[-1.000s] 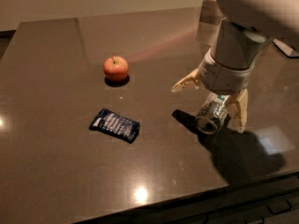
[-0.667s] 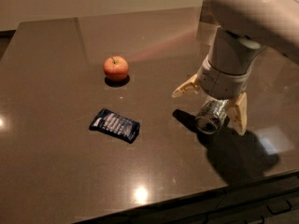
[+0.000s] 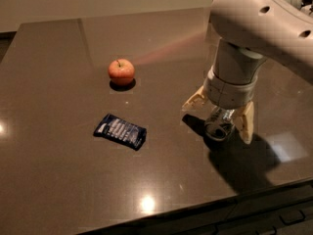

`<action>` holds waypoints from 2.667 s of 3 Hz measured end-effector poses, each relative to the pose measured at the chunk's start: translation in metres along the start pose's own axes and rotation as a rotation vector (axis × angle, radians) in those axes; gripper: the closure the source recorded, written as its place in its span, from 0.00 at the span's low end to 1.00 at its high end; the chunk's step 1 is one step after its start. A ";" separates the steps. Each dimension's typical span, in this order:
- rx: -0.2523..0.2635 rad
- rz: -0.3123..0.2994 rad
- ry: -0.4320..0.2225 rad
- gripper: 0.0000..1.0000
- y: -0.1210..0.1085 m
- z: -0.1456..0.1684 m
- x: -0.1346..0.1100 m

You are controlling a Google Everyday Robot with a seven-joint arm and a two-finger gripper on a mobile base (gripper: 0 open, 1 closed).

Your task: Place 7up can upright

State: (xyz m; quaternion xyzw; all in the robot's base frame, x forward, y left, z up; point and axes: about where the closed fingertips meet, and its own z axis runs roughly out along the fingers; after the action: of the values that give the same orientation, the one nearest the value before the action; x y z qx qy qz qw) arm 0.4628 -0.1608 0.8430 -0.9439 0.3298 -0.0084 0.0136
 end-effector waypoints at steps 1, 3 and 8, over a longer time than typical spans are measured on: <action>-0.006 0.029 -0.001 0.43 -0.002 0.001 0.005; 0.057 0.217 -0.106 0.88 -0.015 -0.023 0.013; 0.578 0.932 -1.004 1.00 -0.072 -0.095 0.009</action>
Offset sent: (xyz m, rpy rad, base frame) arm 0.0137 -0.0031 0.0120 0.0589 0.0417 -0.1463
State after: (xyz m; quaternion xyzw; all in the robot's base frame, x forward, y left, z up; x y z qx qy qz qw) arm 0.5125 -0.1124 0.9398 -0.5554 0.6348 0.3440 0.4126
